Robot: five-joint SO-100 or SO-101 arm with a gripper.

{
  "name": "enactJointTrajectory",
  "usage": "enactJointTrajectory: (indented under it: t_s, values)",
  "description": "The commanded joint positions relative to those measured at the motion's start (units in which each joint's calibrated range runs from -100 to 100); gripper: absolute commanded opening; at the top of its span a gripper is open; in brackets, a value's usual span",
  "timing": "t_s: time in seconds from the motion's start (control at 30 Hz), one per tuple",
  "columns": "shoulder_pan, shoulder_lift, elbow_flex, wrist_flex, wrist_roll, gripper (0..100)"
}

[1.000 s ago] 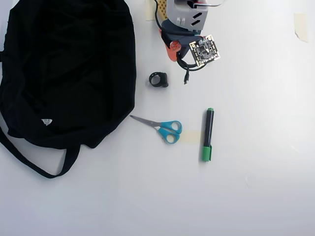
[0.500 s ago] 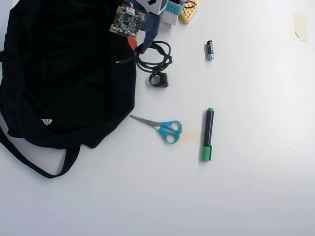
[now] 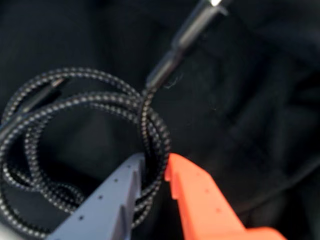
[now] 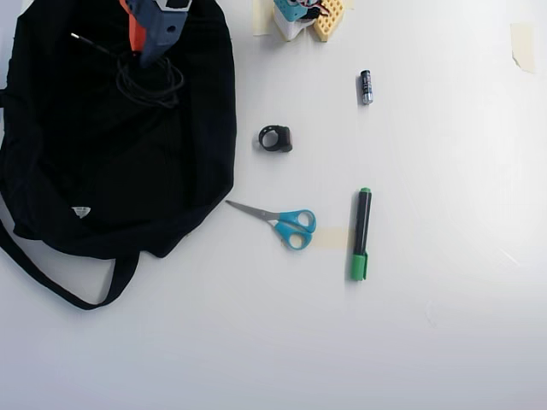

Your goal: Put the cable into the black bag

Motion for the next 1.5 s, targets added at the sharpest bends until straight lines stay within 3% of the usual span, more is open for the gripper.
enactJointTrajectory:
  t_s: [0.0, 0.07, 0.23, 0.33, 0.43, 0.6, 0.73, 0.83, 0.9, 1.1, 1.47]
  values:
    - [5.7, 7.4, -1.2, -7.3, 0.3, 2]
    - [7.9, 12.7, -1.4, -13.1, 0.0, 2]
    - [9.9, 14.7, -1.4, -13.0, 0.0, 2]
    - [9.2, 14.4, -0.6, -12.5, 0.3, 19]
    - [9.1, 13.3, -1.4, -9.6, 0.3, 26]
    - [2.6, -4.4, -0.2, 1.2, 0.0, 25]
    - [-15.7, -17.0, 2.0, 4.7, -3.3, 25]
    - [-29.3, -22.7, 8.2, 4.7, -5.8, 7]
    - [-37.2, -24.3, 10.8, 4.6, -6.1, 2]
    - [-43.5, -28.5, 13.7, 7.1, -5.7, 2]
    - [-51.7, -53.6, 33.2, 6.2, -5.6, 2]
